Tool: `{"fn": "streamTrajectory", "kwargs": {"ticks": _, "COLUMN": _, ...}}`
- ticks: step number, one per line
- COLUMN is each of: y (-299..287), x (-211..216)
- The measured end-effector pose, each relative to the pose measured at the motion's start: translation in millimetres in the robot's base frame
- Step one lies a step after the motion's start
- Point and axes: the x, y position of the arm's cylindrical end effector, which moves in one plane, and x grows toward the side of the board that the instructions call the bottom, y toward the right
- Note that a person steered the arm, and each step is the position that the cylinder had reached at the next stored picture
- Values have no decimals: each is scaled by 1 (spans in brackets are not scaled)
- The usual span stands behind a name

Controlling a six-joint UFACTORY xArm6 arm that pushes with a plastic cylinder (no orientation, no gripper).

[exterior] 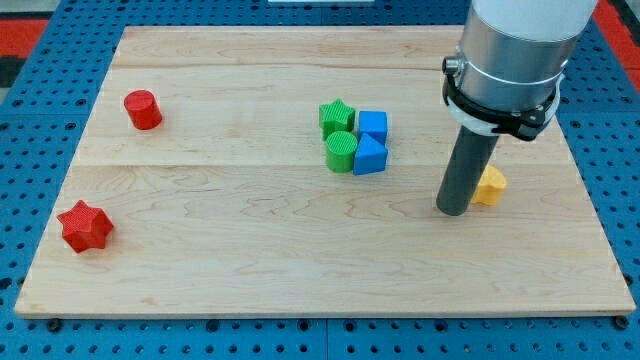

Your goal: Move the yellow heart right and up a bit

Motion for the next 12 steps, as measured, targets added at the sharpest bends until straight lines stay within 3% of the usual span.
{"fn": "streamTrajectory", "kwargs": {"ticks": 5, "y": 36, "x": 0}}
{"fn": "streamTrajectory", "kwargs": {"ticks": 7, "y": 79, "x": -19}}
{"fn": "streamTrajectory", "kwargs": {"ticks": 8, "y": 76, "x": 0}}
{"fn": "streamTrajectory", "kwargs": {"ticks": 9, "y": 31, "x": 25}}
{"fn": "streamTrajectory", "kwargs": {"ticks": 10, "y": 3, "x": 6}}
{"fn": "streamTrajectory", "kwargs": {"ticks": 12, "y": 28, "x": -42}}
